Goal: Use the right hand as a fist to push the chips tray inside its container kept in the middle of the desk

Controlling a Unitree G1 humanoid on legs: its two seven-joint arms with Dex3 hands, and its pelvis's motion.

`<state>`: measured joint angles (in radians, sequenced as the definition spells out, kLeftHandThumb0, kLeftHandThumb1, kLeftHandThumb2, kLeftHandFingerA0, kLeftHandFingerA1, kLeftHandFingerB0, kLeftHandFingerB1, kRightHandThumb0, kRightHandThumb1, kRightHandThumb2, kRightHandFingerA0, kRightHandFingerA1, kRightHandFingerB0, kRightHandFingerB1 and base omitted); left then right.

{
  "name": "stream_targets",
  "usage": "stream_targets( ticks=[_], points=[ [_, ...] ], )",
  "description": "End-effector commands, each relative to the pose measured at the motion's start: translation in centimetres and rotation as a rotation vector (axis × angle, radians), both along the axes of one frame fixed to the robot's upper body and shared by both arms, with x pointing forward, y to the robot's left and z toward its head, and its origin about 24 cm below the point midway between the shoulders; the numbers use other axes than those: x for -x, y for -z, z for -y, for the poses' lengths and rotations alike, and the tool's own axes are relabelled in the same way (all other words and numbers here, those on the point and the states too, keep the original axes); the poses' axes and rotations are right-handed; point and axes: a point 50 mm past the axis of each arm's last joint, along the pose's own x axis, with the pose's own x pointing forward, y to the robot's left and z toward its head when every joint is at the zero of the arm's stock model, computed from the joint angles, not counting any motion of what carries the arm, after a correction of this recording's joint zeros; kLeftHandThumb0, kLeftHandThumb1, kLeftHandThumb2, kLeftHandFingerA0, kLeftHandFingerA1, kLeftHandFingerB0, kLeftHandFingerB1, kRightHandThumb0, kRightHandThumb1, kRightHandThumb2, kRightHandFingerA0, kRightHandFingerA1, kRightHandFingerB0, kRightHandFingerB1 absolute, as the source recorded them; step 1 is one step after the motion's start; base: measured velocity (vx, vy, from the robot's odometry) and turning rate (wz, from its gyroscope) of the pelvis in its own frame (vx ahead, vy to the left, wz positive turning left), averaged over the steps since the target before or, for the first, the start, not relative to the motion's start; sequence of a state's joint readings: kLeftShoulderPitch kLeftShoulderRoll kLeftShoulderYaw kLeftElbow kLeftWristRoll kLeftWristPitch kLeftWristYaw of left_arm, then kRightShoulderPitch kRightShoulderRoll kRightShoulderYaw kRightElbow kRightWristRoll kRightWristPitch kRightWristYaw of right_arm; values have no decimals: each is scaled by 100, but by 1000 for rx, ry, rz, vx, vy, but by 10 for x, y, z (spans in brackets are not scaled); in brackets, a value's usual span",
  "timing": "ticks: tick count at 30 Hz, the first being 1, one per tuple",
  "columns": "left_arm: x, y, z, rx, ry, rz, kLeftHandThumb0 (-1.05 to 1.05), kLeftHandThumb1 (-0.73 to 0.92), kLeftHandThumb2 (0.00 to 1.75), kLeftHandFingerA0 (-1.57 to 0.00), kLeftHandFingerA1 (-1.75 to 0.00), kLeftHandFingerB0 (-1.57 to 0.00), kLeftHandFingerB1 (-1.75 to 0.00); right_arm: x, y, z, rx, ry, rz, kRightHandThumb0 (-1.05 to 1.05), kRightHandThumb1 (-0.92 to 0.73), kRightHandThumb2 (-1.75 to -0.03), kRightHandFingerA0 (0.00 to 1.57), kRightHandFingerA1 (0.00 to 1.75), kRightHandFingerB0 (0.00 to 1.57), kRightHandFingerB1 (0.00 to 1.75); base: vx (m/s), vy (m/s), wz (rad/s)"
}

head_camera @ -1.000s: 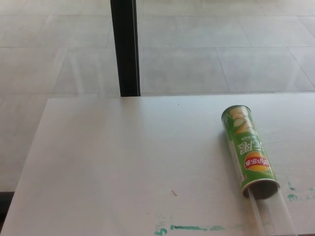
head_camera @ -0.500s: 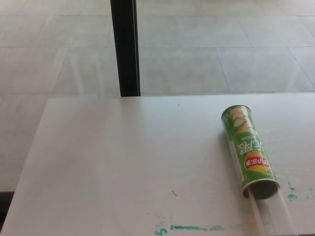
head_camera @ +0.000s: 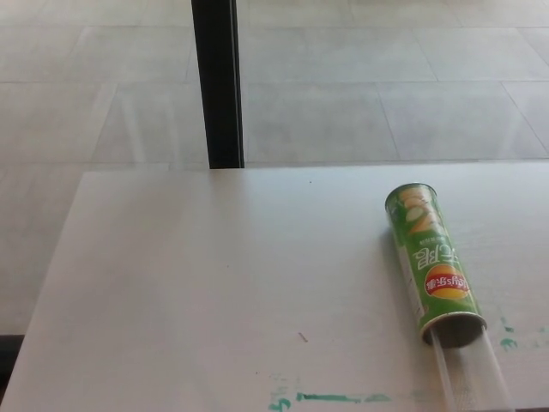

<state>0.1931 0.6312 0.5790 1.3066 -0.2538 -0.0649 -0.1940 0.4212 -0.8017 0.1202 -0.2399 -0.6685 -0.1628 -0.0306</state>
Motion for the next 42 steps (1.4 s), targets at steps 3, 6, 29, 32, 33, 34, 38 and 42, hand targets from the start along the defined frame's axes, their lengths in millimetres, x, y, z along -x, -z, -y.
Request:
stream_targets(
  ticks=[3, 6, 29, 32, 33, 34, 38, 42],
  points=[
    [-4, -7, -6, -32, 14, 7, -105, 66, 98, -63, -133, -46, -109, -6, -5, -2, 8, -28, 39, -65, -92, -70, 78, 66, 54, 42, 0, 0, 0],
    [-5, -8, -6, -41, 26, 12, -105, 67, 99, -64, -134, -48, -111, -8, -4, -1, 25, -26, 48, -65, -92, -69, 79, 63, 57, 43, 0, 0, 0],
    [-6, -5, -3, -31, 3, 42, -99, 46, 132, -111, -141, -20, -84, 6, -12, 20, 248, 30, -64, -70, -92, -70, 77, 70, 61, 43, 0, 0, 0],
    [-6, -5, -4, -30, 3, 42, -99, 48, 133, -119, -144, -30, -89, 9, -23, 10, 212, 1, -65, -71, -92, -70, 79, 61, 59, 43, 0, 0, 0],
    [-6, -5, -4, -31, 4, 42, -99, 48, 133, -119, -144, -30, -89, 10, -25, 7, 203, -6, -61, -71, -92, -70, 79, 61, 59, 43, 0, 0, 0],
    [-6, -5, -3, -36, 30, 20, -105, 44, 133, -89, -130, -9, -80, 13, -29, 2, 178, -34, -50, -69, -92, -70, 83, 61, 61, 45, 0, 0, 0],
    [-6, -4, -3, -29, -1, 43, -101, 35, 126, -101, -136, -13, -82, 22, -43, -16, 137, -112, -35, -73, -92, -75, 81, 63, 59, 44, 0, 0, 0],
    [-7, -5, -4, -36, 18, 35, -97, 38, 127, -102, -135, -15, -82, 26, -50, -24, 95, -122, -55, -71, -92, -69, 82, 71, 63, 44, 0, 0, 0]
  ],
)
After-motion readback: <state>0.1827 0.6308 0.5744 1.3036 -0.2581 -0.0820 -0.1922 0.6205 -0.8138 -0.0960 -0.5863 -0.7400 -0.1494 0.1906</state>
